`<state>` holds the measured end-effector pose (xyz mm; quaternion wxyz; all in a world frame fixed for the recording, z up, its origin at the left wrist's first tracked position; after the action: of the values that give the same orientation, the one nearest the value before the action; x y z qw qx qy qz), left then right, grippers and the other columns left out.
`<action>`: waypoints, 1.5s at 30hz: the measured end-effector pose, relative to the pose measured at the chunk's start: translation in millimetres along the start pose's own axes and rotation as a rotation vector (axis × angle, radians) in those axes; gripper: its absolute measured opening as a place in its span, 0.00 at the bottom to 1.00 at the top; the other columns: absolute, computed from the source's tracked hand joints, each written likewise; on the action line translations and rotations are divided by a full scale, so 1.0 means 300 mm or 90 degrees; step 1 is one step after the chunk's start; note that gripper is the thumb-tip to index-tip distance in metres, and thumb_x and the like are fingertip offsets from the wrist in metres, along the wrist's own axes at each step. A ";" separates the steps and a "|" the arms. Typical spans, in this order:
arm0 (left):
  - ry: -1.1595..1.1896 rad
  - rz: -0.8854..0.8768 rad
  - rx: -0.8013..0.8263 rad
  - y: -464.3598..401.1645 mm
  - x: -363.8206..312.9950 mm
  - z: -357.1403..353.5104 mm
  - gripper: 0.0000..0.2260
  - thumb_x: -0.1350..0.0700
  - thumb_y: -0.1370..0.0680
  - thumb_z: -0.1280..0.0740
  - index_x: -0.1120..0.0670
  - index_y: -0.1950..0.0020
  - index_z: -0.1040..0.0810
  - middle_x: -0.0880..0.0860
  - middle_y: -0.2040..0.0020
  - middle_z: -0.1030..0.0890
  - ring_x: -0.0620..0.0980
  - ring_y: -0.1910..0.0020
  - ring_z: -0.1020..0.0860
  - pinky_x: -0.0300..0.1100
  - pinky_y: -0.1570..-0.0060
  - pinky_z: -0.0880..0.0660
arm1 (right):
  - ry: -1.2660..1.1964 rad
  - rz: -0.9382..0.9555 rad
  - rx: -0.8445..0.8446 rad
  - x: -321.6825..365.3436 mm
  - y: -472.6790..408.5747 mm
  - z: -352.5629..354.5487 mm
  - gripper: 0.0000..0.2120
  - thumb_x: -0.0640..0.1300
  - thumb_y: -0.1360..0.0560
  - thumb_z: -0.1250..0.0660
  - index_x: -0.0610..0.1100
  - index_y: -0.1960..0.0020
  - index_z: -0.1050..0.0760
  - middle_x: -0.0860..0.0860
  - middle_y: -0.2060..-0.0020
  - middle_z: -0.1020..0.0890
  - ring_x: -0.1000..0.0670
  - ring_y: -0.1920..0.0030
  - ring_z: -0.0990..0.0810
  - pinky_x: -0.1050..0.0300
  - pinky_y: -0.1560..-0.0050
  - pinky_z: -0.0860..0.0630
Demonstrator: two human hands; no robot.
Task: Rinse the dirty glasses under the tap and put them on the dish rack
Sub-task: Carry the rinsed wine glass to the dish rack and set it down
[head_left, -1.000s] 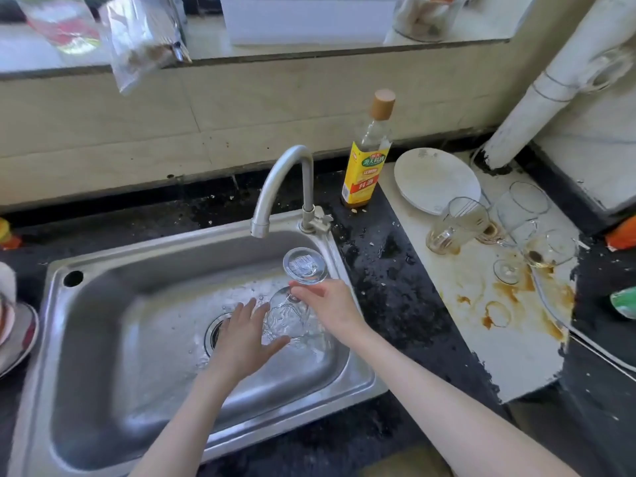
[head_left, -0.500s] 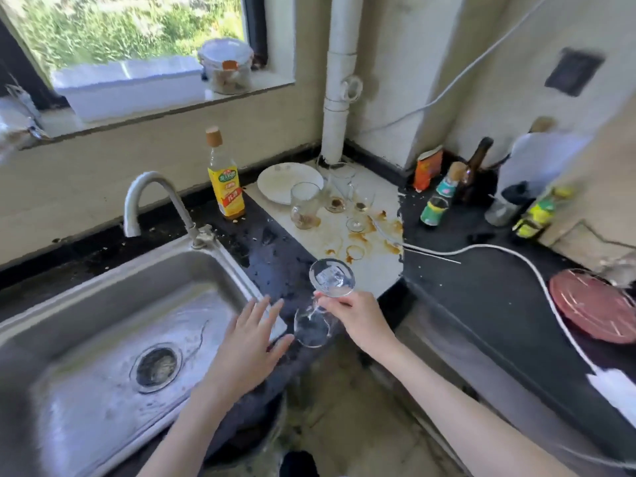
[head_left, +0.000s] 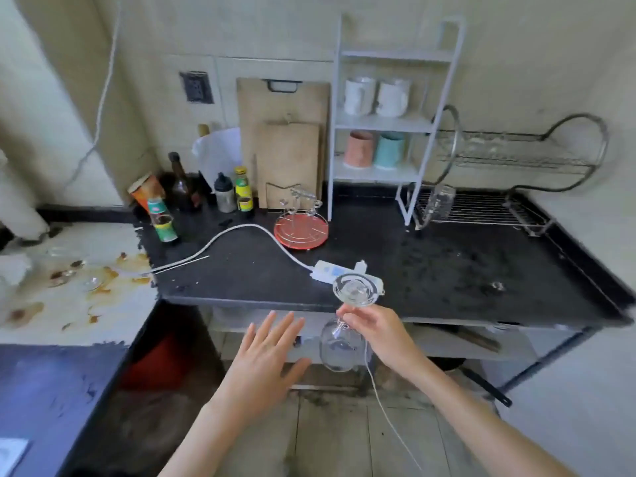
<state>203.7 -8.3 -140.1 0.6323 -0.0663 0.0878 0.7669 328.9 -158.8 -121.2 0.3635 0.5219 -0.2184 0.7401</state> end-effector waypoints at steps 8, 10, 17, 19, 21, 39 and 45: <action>0.011 -0.223 0.042 -0.444 -0.461 -0.114 0.42 0.29 0.32 0.72 0.45 0.25 0.47 0.44 0.25 0.48 0.51 0.25 0.50 0.50 0.29 0.56 | -0.008 -0.074 -0.206 -0.252 0.040 0.573 0.10 0.37 0.23 0.37 0.50 0.57 0.22 0.54 0.63 0.18 0.62 0.62 0.21 0.70 0.54 0.29; -0.014 -0.236 0.058 -0.568 -0.548 -0.150 0.34 0.33 0.24 0.65 0.48 0.29 0.35 0.47 0.29 0.33 0.54 0.30 0.34 0.56 0.35 0.36 | 0.004 -0.087 -0.234 -0.307 -0.001 0.700 0.10 0.37 0.23 0.36 0.50 0.58 0.22 0.54 0.63 0.18 0.63 0.62 0.21 0.71 0.55 0.29; 0.020 -0.278 0.024 -1.014 -0.821 -0.097 0.47 0.28 0.38 0.78 0.44 0.24 0.52 0.44 0.23 0.52 0.49 0.24 0.55 0.44 0.31 0.61 | 0.026 -0.096 -0.283 -0.356 -0.205 1.125 0.09 0.37 0.23 0.35 0.49 0.56 0.21 0.53 0.59 0.17 0.63 0.59 0.21 0.72 0.54 0.29; 0.023 -0.294 0.016 -1.119 -0.885 -0.051 0.46 0.28 0.39 0.77 0.44 0.24 0.54 0.44 0.23 0.53 0.48 0.24 0.57 0.43 0.31 0.63 | 0.026 -0.084 -0.304 -0.348 -0.265 1.244 0.08 0.37 0.23 0.36 0.47 0.55 0.21 0.52 0.58 0.17 0.61 0.58 0.20 0.72 0.53 0.29; 0.009 -0.308 0.006 -1.227 -0.939 -0.011 0.43 0.29 0.36 0.74 0.44 0.24 0.55 0.44 0.23 0.54 0.48 0.24 0.58 0.42 0.31 0.64 | 0.020 -0.060 -0.320 -0.336 -0.336 1.359 0.08 0.37 0.23 0.36 0.47 0.55 0.21 0.52 0.57 0.17 0.57 0.55 0.19 0.68 0.50 0.27; -0.074 -0.107 -0.027 -2.101 -1.235 0.115 0.29 0.35 0.24 0.60 0.43 0.25 0.61 0.50 0.25 0.65 0.53 0.27 0.68 0.52 0.30 0.66 | 0.121 0.095 -0.311 -0.292 -1.193 2.244 0.11 0.44 0.21 0.39 0.43 0.42 0.24 0.50 0.50 0.19 0.51 0.48 0.21 0.55 0.42 0.25; -0.151 -0.080 -0.014 -2.121 -1.204 0.031 0.35 0.31 0.27 0.69 0.46 0.25 0.50 0.54 0.24 0.45 0.57 0.26 0.47 0.55 0.31 0.51 | 0.136 0.064 -0.267 -0.424 -1.355 2.264 0.10 0.40 0.21 0.39 0.40 0.43 0.23 0.48 0.50 0.20 0.51 0.50 0.22 0.70 0.54 0.28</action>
<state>897.3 -234.5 -86.6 0.6843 0.0123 -0.0006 0.7291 1081.5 -415.2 -18.0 0.4476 0.3419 -0.3533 0.7470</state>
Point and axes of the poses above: each hand's wrist, its own y-axis away from the middle knuckle, its own z-axis out of the back of the hand, x = y × z, the point moved 4 cm from there along -y, towards the middle knuckle
